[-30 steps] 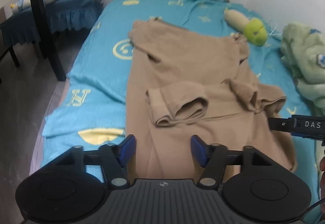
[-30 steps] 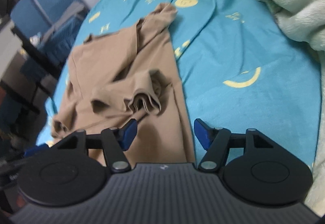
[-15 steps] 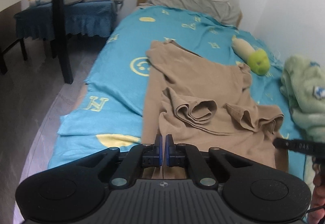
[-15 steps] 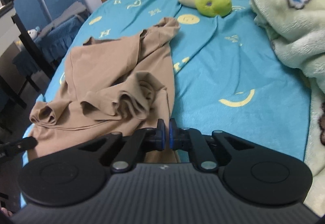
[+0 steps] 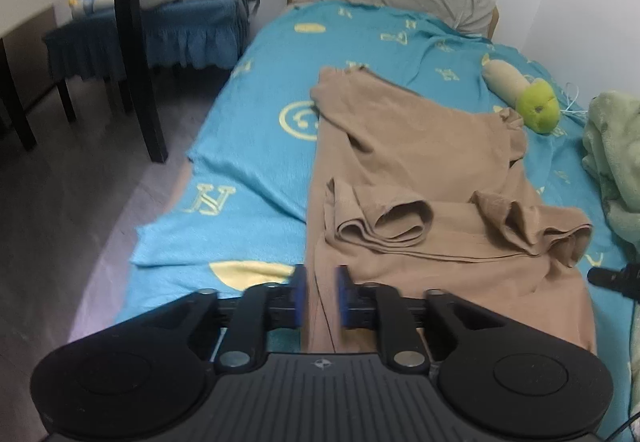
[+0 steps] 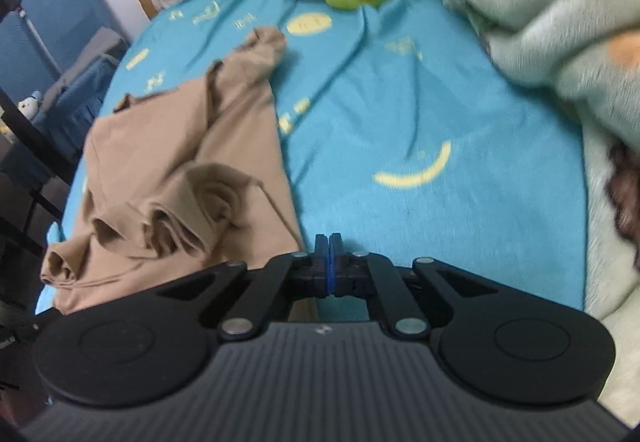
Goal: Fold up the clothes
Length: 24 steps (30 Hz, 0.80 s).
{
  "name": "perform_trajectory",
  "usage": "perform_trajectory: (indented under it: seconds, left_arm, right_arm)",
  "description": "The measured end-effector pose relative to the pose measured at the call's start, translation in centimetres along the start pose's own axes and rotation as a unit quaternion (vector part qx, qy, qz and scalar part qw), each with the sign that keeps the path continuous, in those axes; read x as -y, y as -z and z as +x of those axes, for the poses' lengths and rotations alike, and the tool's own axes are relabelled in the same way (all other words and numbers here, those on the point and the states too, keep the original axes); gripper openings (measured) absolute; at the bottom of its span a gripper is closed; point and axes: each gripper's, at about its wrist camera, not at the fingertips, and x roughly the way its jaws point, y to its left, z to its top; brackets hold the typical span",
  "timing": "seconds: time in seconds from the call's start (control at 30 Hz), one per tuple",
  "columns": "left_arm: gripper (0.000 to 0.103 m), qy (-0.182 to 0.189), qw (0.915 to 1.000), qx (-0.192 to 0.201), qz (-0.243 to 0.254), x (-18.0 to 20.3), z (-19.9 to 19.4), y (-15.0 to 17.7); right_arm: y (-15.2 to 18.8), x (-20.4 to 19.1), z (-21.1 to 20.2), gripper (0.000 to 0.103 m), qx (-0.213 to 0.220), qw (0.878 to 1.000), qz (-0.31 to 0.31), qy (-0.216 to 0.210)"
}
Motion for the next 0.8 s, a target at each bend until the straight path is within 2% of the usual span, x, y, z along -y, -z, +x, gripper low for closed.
perform_trajectory:
  seconds: [0.03, 0.13, 0.2, 0.27, 0.33, 0.37, 0.4, 0.43, 0.57, 0.67, 0.73, 0.8]
  left_arm:
    - [0.045, 0.004, 1.0000, 0.003, -0.001, 0.1, -0.9, 0.0]
    - [0.063, 0.032, 0.9992, 0.019, -0.013, 0.6, -4.0, 0.2]
    - [0.069, 0.065, 0.9970, 0.024, -0.034, 0.9, -5.7, 0.8]
    - [0.075, 0.108, 0.9912, 0.015, -0.075, 1.0, -6.4, 1.8]
    - [0.079, 0.137, 0.9839, -0.021, -0.113, 1.3, -6.1, 2.9]
    - [0.079, 0.147, 0.9798, -0.040, -0.129, 1.4, -5.8, 3.4]
    - [0.080, 0.152, 0.9757, -0.058, -0.147, 1.4, -5.4, 3.9]
    - [0.081, 0.156, 0.9710, -0.075, -0.165, 1.3, -5.0, 4.3]
    - [0.081, 0.162, 0.9511, -0.122, -0.233, 0.3, -2.3, 5.9]
    - [0.081, 0.164, 0.9239, -0.143, -0.315, -1.6, 0.1, 7.1]
    - [0.081, 0.173, 0.9103, -0.115, -0.358, -2.9, 1.0, 7.4]
    - [0.081, 0.165, 0.9022, -0.087, -0.389, -3.7, 1.0, 7.5]
  right_arm:
    - [-0.1, -0.1, -0.6, 0.003, 0.008, 1.000, 0.000, -0.003]
    - [-0.3, 0.1, -2.7, 0.005, 0.014, 0.999, 0.022, -0.042]
    - [0.0, 0.4, -4.4, 0.006, 0.011, 0.995, 0.047, -0.084]
    - [0.6, 0.6, -5.5, 0.007, -0.008, 0.990, 0.068, -0.121]
    - [1.4, 0.8, -5.5, 0.017, -0.030, 0.983, 0.101, -0.148]
    - [1.8, 0.9, -5.4, 0.045, -0.042, 0.979, 0.119, -0.161]
    - [2.2, 1.0, -5.3, 0.081, -0.053, 0.974, 0.136, -0.174]
    - [2.6, 1.1, -5.2, 0.092, -0.065, 0.968, 0.154, -0.186]
    - [4.3, 1.6, -4.9, 0.091, -0.110, 0.940, 0.222, -0.236]
    - [5.8, 1.9, -3.4, 0.091, -0.144, 0.909, 0.286, -0.267]
    - [6.6, 1.9, -2.0, 0.091, -0.152, 0.894, 0.322, -0.271]
    - [7.3, 2.0, -0.7, 0.091, -0.158, 0.880, 0.356, -0.271]
